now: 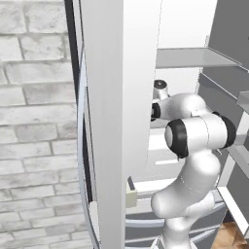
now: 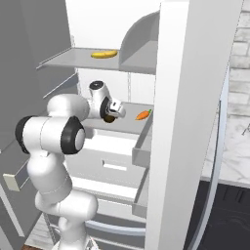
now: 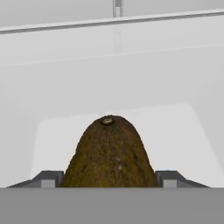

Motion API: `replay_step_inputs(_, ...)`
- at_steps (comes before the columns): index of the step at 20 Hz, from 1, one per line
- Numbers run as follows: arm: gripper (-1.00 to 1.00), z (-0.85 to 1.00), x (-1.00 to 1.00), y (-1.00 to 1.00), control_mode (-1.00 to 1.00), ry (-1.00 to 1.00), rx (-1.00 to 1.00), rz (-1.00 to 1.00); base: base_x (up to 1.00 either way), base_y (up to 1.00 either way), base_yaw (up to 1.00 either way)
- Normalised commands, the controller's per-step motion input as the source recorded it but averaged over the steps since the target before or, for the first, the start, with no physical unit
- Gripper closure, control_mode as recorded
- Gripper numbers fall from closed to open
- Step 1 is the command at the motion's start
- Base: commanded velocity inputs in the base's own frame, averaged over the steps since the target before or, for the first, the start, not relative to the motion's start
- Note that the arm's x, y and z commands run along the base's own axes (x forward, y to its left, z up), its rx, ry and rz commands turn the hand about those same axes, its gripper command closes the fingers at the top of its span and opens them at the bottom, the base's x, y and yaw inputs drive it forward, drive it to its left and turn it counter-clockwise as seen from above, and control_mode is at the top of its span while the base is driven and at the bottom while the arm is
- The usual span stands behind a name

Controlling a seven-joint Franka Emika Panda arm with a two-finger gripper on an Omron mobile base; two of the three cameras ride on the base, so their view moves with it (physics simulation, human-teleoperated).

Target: Place the avocado in the correct fridge rack based on whether it is a fruit or vegetable. Finally, close the fridge door.

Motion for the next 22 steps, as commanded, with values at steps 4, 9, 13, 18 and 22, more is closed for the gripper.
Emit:
replay_step_inputs(4,1.00,-0.24,0.63,0.00,-1.00,0.00,-0.01,0.00,0.00,0.00,0.00)
replay_step_inputs(9,1.00,-0.37,0.49,0.00,-1.00,0.00,-0.01,0.00,0.00,0.00,0.00)
replay_step_inputs(13,-1.00,-0.60,0.14,0.00,-1.00,0.00,-0.03,0.00,0.00,0.00,0.00)
replay_step_inputs(18,-1.00,-0.34,-0.17,0.00,-1.00,-0.10,-0.01,0.00,0.00,0.00,0.00)
replay_step_inputs(22,-1.00,-0.07,-0.62,0.02,-1.00,-0.18,0.00,0.04,0.00,0.00,0.00)
